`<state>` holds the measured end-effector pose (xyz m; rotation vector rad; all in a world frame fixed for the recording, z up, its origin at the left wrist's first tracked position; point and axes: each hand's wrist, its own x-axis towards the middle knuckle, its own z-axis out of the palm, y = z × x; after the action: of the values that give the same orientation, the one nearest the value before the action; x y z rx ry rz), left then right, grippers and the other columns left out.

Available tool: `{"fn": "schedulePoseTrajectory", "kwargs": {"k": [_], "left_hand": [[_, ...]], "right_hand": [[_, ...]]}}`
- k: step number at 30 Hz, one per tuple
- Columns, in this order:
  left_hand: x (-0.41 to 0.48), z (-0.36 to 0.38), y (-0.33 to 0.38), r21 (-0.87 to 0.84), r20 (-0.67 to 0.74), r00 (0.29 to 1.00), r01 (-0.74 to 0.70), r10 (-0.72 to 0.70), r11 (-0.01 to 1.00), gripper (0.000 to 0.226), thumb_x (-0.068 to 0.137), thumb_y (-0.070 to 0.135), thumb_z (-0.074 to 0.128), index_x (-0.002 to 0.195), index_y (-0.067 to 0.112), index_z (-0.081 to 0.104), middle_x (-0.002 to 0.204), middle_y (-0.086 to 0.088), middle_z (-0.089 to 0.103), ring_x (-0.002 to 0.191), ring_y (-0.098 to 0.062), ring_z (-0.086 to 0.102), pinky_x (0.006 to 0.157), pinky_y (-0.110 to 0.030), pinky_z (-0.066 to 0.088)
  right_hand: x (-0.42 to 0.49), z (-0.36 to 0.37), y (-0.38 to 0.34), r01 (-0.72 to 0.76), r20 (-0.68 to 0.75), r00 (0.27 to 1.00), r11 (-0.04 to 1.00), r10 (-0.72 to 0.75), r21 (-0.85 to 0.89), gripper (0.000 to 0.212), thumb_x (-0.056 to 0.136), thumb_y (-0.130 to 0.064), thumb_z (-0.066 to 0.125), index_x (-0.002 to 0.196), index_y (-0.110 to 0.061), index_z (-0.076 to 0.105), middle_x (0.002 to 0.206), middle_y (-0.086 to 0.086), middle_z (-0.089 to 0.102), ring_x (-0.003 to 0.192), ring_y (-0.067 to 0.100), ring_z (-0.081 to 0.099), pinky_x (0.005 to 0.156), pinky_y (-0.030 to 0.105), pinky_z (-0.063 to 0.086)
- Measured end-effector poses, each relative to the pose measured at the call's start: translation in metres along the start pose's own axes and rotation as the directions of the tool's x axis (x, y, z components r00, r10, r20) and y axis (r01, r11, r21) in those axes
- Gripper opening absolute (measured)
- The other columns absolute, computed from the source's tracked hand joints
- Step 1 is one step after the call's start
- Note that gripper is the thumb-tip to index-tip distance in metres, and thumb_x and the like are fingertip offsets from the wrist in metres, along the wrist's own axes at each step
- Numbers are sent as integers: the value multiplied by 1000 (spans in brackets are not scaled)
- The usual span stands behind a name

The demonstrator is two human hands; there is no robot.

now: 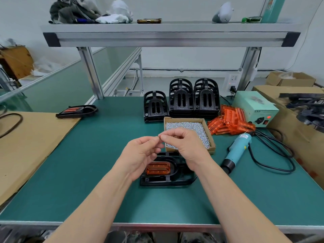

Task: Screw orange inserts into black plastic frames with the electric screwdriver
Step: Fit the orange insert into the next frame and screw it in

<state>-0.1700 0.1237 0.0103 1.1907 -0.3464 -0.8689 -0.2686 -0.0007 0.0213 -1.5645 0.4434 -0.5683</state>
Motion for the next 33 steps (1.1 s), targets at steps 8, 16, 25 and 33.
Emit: {"fn": "schedulePoseTrajectory", "kwargs": {"k": [8, 16, 25, 33], "left_hand": [[0, -12, -3, -77, 27, 998, 53, -51, 996, 4, 72, 8, 74, 74, 8, 71, 67, -6, 64, 53, -8, 55, 43, -13, 43], [0, -46, -23, 375, -226, 914, -238, 338, 896, 15, 84, 5, 73, 75, 15, 68, 65, 8, 60, 57, -4, 46, 56, -14, 40], [0, -60, -46, 447, -216, 889, -278, 404, 850, 13, 85, 6, 75, 76, 14, 69, 70, 3, 63, 63, -7, 49, 56, -11, 41], [-1, -59, -49, 472, -163, 886, -316, 434, 823, 21, 84, 4, 75, 74, 22, 71, 70, 4, 68, 66, -4, 57, 64, -11, 46]], "right_hand": [[-4, -10, -3, 11, 102, 995, 991, 3, -131, 14, 95, -14, 68, 104, -19, 78, 98, -13, 75, 87, -11, 64, 78, 6, 46], [3, -114, 10, -286, -490, 870, 760, -49, -584, 25, 91, -45, 66, 97, -22, 63, 90, -9, 65, 94, 19, 62, 81, 35, 45], [-16, -138, 41, -517, -594, 803, 556, 50, -651, 51, 91, -53, 65, 112, -9, 51, 115, 14, 58, 102, 37, 56, 81, 42, 43], [-23, -141, 49, -579, -652, 756, 525, 60, -623, 84, 84, -54, 73, 135, -4, 29, 125, 24, 56, 112, 46, 58, 86, 47, 45]]}}
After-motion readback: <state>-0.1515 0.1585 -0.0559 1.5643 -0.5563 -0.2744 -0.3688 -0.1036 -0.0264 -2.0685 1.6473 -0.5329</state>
